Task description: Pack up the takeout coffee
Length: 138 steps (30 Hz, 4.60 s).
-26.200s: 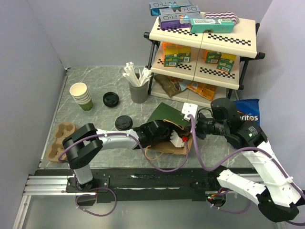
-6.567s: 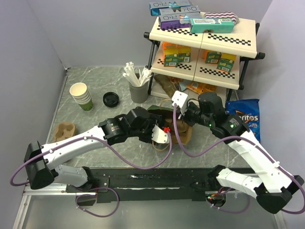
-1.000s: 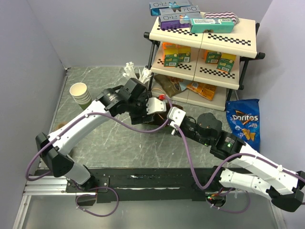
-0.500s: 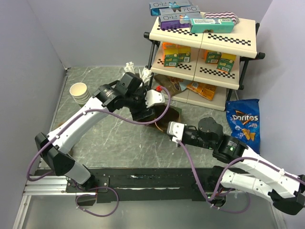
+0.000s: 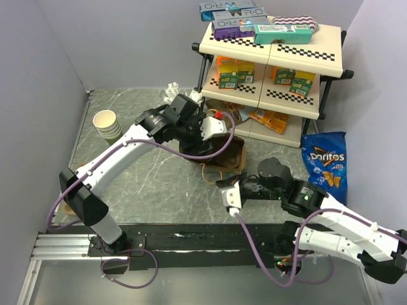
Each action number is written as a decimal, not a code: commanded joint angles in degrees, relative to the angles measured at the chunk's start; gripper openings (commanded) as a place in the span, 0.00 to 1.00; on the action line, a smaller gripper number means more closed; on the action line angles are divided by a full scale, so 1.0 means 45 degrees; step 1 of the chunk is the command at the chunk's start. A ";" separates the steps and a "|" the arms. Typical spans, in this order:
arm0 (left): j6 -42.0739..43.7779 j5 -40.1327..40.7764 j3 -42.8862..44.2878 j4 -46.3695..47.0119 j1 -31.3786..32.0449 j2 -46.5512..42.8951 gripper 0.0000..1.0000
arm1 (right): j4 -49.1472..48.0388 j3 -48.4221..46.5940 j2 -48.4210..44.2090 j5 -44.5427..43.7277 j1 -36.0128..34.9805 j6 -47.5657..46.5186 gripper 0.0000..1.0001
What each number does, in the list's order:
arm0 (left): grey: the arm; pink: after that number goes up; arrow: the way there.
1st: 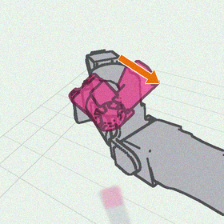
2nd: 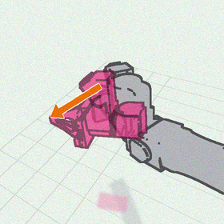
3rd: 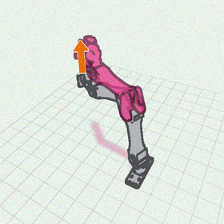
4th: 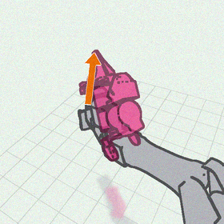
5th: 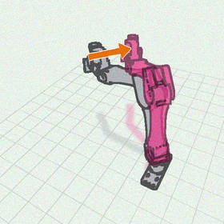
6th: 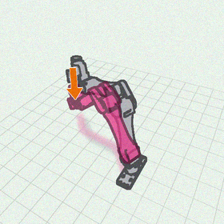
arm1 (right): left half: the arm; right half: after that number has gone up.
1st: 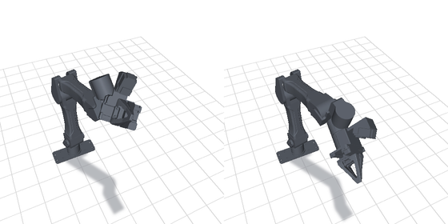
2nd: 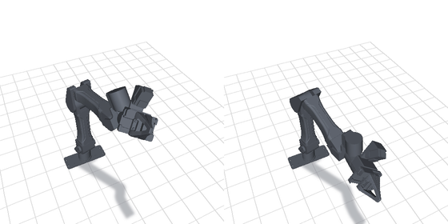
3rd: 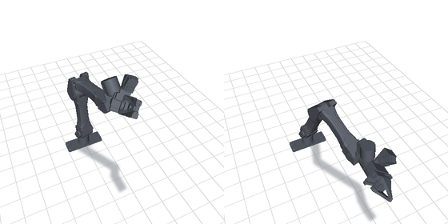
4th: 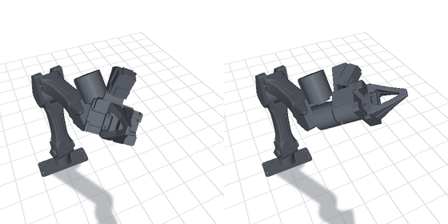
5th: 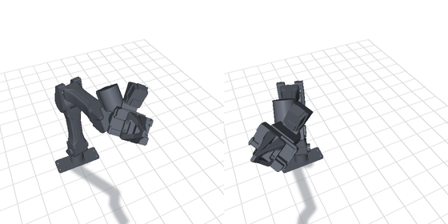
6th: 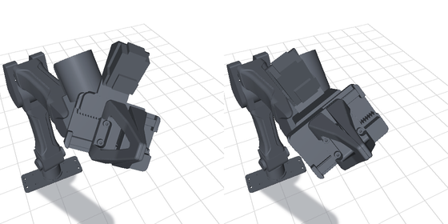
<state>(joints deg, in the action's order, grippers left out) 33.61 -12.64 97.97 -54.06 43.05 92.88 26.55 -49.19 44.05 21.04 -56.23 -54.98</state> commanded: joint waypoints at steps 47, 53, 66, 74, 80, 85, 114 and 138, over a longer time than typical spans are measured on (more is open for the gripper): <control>0.2864 0.2497 -0.5307 0.5686 0.1059 -0.2437 0.01 | 0.2910 -0.5261 0.3861 0.4779 0.7202 0.4503 0.69; 0.3059 0.2458 -0.5463 0.5783 0.1078 -0.2593 0.01 | 0.2890 -0.5319 0.4604 0.4524 0.7202 0.4035 0.67; 0.3566 0.2263 -0.5911 0.5978 0.1195 -0.2788 0.01 | 0.1894 -0.5357 0.5328 0.3255 0.6968 0.4932 0.44; 0.5558 0.2322 -0.7240 0.6584 0.1508 -0.3530 0.01 | 0.1992 -0.5631 0.5640 0.3294 0.6968 0.5694 0.06; 0.5950 0.2126 -0.7318 0.6408 0.1508 -0.3512 0.01 | 0.1504 -0.5456 0.5290 0.3392 0.6890 0.6046 0.00; 0.6204 0.2223 -0.7728 0.6915 0.1489 -0.3531 0.01 | 0.1367 -0.5319 0.4918 0.3118 0.6422 0.6046 0.00; 0.6498 0.4392 -0.8003 0.7229 0.1528 -0.3336 0.01 | 0.1132 -0.4675 0.3942 0.0989 0.4546 0.5832 0.00; 0.6459 0.3044 -0.8081 0.7795 0.1528 -0.1540 0.01 | 0.0800 -0.3815 0.3375 0.2356 0.4370 0.5519 0.00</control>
<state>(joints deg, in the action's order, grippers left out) 63.37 3.16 60.84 -19.27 49.76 83.11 32.60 -66.32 61.28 28.16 -35.70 -29.69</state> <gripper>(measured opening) 0.761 0.008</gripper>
